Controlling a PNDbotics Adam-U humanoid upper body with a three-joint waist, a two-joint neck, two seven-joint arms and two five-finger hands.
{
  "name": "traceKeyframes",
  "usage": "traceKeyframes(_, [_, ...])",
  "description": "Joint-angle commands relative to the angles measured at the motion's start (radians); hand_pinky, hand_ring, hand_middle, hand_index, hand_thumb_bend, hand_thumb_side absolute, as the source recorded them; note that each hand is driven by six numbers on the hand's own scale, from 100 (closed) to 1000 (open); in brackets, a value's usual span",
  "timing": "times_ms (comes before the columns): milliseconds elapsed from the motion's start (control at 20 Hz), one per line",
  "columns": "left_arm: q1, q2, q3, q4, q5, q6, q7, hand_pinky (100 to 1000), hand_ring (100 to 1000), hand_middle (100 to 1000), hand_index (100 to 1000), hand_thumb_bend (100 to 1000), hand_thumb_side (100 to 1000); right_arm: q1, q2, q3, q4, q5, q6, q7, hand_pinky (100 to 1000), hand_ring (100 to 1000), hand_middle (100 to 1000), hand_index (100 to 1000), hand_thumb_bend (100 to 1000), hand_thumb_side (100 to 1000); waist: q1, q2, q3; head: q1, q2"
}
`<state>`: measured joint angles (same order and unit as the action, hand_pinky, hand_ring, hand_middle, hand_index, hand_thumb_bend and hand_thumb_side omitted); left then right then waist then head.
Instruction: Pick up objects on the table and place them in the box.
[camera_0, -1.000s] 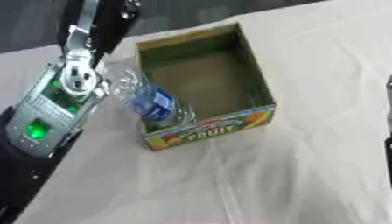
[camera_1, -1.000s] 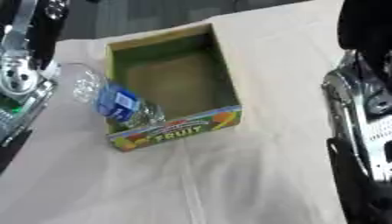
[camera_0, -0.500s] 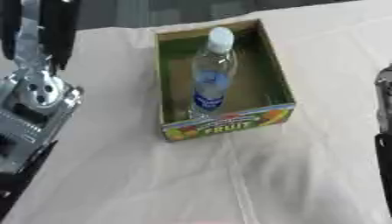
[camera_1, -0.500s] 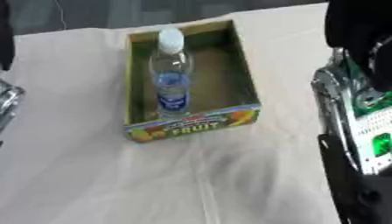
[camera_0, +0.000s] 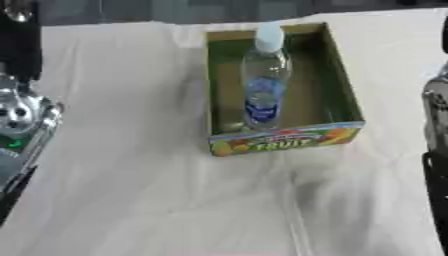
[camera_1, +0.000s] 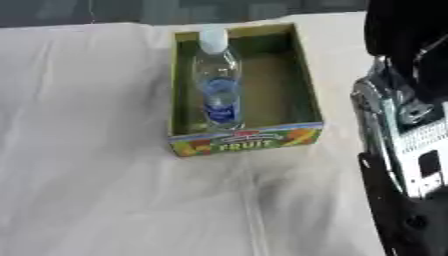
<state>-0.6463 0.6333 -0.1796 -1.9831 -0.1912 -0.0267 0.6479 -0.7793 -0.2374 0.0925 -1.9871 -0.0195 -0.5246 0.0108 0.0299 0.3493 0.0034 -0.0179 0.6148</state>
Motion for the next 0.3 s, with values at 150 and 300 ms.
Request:
traceKeyframes(150, [0.009, -0.003, 0.033, -0.017, -0.073, -0.089, -0.004, 841, 849, 1000, 944, 319, 1000, -0.007, -0.001, -0.006, -0.013, 0.001, 0.003, -0.001, 762, 894, 924, 932, 100, 1000, -0.011, -0.019, 0.022, -0.011, 0.006])
traceKeyframes(300, [0.009, -0.007, 0.031, -0.017, -0.083, -0.101, -0.004, 841, 847, 1000, 943, 319, 1000, -0.008, 0.001, -0.005, -0.013, 0.003, 0.002, -0.001, 763, 893, 924, 932, 100, 1000, -0.016, -0.021, 0.032, -0.007, 0.009])
